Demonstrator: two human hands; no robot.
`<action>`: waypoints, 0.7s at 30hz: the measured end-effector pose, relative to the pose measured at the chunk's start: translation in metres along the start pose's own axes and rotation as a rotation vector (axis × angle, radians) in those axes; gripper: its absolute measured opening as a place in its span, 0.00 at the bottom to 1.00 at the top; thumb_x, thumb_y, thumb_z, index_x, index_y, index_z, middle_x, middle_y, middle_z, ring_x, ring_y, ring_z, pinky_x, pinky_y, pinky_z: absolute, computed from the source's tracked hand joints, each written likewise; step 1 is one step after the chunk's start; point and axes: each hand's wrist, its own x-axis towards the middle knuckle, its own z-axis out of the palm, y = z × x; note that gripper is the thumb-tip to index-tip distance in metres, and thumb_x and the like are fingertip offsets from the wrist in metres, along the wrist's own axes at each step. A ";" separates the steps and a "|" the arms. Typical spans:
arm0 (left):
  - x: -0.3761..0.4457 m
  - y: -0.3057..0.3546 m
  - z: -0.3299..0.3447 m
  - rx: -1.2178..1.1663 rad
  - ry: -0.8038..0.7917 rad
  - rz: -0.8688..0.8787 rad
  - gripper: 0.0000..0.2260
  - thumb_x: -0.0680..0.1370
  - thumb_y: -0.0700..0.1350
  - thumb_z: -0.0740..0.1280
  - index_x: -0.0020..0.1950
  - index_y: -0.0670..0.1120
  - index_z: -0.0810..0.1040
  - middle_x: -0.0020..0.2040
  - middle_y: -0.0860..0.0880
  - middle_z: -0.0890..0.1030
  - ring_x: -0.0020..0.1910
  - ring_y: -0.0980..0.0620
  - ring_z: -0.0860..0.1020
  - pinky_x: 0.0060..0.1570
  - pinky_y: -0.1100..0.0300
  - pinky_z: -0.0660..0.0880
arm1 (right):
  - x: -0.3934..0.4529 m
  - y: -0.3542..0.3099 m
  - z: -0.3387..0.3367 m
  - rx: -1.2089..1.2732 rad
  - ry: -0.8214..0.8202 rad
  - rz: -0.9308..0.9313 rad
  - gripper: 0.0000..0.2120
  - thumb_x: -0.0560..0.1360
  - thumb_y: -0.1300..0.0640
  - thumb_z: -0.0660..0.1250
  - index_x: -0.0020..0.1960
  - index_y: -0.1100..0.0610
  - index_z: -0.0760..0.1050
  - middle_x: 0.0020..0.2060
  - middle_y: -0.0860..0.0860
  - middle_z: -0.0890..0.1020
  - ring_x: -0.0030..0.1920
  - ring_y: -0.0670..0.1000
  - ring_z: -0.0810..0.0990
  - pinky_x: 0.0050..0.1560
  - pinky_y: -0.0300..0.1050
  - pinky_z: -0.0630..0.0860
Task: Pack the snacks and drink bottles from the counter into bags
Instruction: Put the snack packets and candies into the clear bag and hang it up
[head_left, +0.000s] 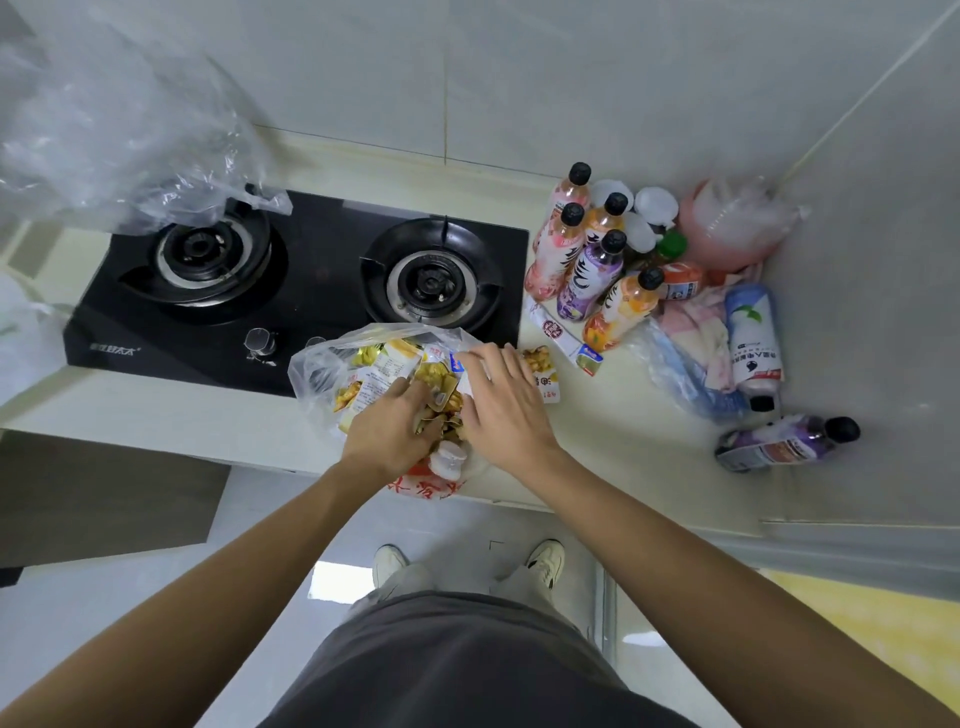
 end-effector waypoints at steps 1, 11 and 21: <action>-0.001 0.002 0.000 -0.013 0.015 -0.007 0.12 0.79 0.52 0.68 0.60 0.50 0.74 0.53 0.53 0.74 0.45 0.46 0.78 0.35 0.55 0.71 | -0.003 0.005 -0.003 0.009 0.007 0.010 0.23 0.75 0.60 0.66 0.69 0.57 0.71 0.60 0.54 0.74 0.60 0.57 0.73 0.76 0.55 0.65; -0.003 0.047 0.005 -0.068 0.166 0.090 0.06 0.81 0.49 0.65 0.58 0.51 0.75 0.52 0.54 0.77 0.43 0.51 0.79 0.37 0.53 0.78 | -0.043 0.100 -0.011 -0.010 -0.044 0.178 0.22 0.76 0.58 0.64 0.70 0.56 0.70 0.63 0.53 0.74 0.62 0.56 0.74 0.63 0.52 0.74; 0.046 0.149 0.070 0.085 0.035 0.296 0.19 0.78 0.46 0.66 0.69 0.46 0.72 0.63 0.45 0.72 0.61 0.43 0.71 0.42 0.46 0.80 | -0.051 0.180 0.014 0.002 -0.283 0.218 0.29 0.71 0.63 0.67 0.72 0.59 0.70 0.74 0.55 0.69 0.72 0.59 0.70 0.61 0.56 0.77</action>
